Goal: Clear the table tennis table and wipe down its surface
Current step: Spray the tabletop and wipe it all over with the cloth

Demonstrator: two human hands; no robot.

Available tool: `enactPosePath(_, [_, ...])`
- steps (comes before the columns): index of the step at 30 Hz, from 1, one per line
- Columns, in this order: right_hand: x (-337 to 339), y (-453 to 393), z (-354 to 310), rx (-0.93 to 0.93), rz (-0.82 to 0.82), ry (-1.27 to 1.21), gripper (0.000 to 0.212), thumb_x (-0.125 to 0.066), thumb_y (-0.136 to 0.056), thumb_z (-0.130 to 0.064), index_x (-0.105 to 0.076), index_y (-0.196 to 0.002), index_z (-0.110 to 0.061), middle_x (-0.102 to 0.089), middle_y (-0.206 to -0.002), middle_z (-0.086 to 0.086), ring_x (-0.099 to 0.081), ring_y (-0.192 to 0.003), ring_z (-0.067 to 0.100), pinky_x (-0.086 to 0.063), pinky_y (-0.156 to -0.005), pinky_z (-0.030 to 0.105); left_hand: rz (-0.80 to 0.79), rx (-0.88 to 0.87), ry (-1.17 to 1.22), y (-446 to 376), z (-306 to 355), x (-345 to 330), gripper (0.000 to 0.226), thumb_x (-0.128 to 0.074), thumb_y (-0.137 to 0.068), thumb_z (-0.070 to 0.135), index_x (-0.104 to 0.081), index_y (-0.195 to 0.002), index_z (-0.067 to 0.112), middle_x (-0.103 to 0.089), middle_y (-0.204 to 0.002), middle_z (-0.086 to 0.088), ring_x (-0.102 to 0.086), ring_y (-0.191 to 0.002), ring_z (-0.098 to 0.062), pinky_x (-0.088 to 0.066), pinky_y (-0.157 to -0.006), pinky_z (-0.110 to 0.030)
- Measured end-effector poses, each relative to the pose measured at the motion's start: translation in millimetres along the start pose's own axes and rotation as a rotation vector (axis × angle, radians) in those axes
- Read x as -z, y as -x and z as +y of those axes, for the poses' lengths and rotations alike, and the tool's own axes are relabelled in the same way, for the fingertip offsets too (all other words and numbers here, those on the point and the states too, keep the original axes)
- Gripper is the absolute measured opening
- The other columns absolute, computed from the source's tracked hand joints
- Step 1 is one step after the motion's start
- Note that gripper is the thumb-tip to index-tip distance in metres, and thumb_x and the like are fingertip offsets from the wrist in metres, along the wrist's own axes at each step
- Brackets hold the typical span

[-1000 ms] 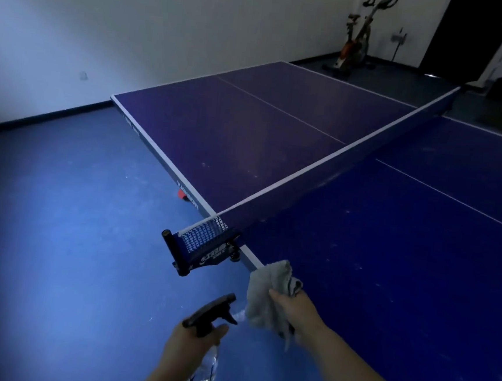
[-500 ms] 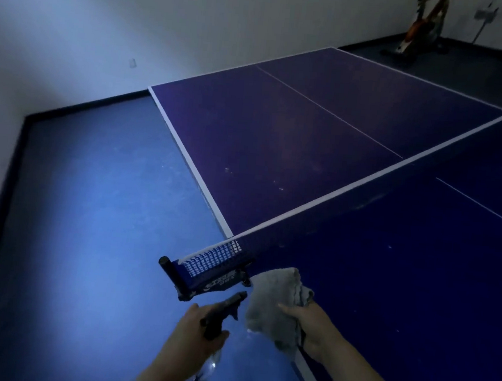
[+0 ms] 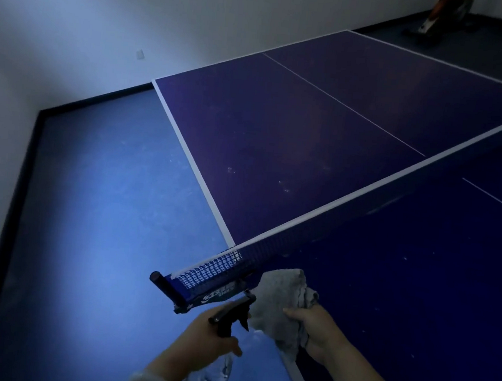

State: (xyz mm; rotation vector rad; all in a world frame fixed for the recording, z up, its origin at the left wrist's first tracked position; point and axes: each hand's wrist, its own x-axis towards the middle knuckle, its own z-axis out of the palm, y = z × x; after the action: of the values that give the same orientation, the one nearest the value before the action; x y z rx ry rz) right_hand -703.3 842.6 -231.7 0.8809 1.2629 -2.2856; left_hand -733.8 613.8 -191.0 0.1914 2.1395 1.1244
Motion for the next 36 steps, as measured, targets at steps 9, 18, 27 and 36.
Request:
enactPosePath(9, [-8.8,12.1,9.0,0.063,0.074,-0.053,0.026,-0.057,-0.091,0.009,-0.065,-0.115,0.000,-0.073,-0.105,0.019,-0.069,-0.098,0.035,-0.058,-0.070,0.037,-0.084,-0.066,-0.060,-17.7,6.0,14.4,0.058,-0.074,-0.063,0.004,-0.067,-0.117,0.022,-0.068,-0.112,-0.010,-0.063,-0.101,-0.035,-0.053,-0.086,-0.051])
enactPosePath(18, [-27.7,21.8,34.2,0.104,0.145,-0.118,0.028,-0.054,-0.091,0.012,-0.065,-0.114,0.001,-0.073,-0.104,0.021,-0.070,-0.093,0.037,-0.058,-0.069,0.040,-0.213,-0.072,-0.155,-13.7,12.0,19.6,0.074,-0.077,-0.074,0.000,-0.051,-0.139,0.023,-0.060,-0.129,-0.004,-0.058,-0.116,-0.025,-0.047,-0.100,-0.044])
enactPosePath(27, [-36.3,33.6,44.8,0.143,0.254,-0.154,0.028,-0.057,-0.093,0.006,-0.064,-0.117,-0.005,-0.069,-0.116,0.020,-0.066,-0.105,0.040,-0.053,-0.087,0.048,-0.406,-0.104,-0.137,-1.2,0.0,30.5,0.054,-0.068,-0.068,0.001,-0.066,-0.120,0.014,-0.068,-0.109,-0.014,-0.062,-0.089,-0.033,-0.055,-0.082,-0.046])
enactPosePath(36, [-41.7,39.9,45.3,0.158,0.289,-0.267,0.030,-0.055,-0.092,0.008,-0.061,-0.121,0.002,-0.068,-0.114,0.024,-0.066,-0.101,0.041,-0.056,-0.073,0.043,-0.430,-0.189,-0.272,-0.2,12.2,43.1,0.063,-0.071,-0.075,-0.007,-0.058,-0.132,0.018,-0.066,-0.108,0.003,-0.060,-0.076,-0.002,-0.052,-0.076,-0.026])
